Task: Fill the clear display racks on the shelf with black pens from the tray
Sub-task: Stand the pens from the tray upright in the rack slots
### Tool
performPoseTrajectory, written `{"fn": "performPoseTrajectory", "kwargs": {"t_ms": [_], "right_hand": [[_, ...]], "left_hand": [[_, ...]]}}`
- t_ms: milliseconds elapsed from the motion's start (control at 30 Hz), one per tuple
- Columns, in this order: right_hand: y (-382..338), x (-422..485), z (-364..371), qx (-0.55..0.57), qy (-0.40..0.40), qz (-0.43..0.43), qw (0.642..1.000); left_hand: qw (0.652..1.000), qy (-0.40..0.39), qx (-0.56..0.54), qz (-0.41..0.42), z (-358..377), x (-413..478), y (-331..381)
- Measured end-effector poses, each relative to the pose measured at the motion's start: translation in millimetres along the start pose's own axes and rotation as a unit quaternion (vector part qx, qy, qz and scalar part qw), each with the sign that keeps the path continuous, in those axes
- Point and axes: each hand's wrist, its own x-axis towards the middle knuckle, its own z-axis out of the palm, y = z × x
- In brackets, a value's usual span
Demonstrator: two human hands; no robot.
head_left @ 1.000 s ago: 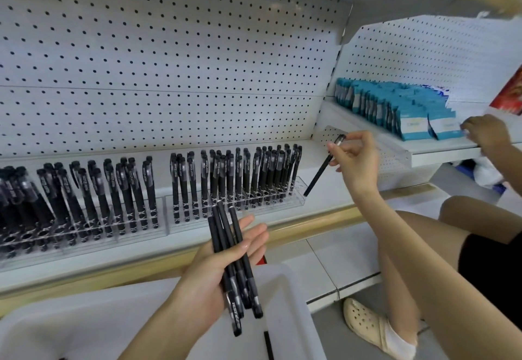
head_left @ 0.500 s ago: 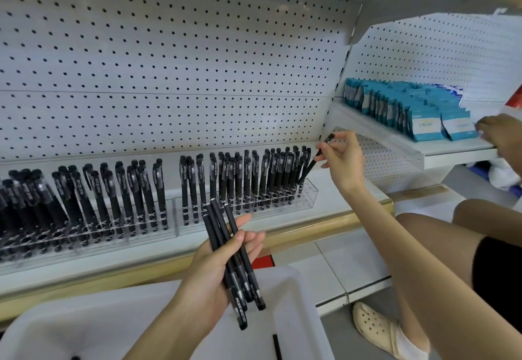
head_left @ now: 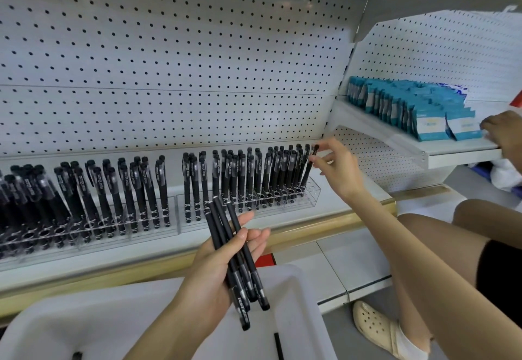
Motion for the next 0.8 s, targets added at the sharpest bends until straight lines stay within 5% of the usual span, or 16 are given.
{"fn": "performPoseTrajectory", "kwargs": {"t_ms": [533, 733, 800], "right_hand": [[1.3, -0.9, 6.6, -0.075, -0.024, -0.067, 0.995], [-28.4, -25.7, -6.2, 0.089, 0.038, 0.043, 0.994], [-52.3, -52.8, -7.1, 0.124, -0.026, 0.061, 0.99]], "left_hand": [[1.0, -0.001, -0.01, -0.001, -7.5, 6.9, 2.2], [1.0, -0.015, 0.002, -0.016, -1.4, 14.5, 0.1], [1.0, -0.022, 0.01, -0.019, 6.7, 19.8, -0.5]]}}
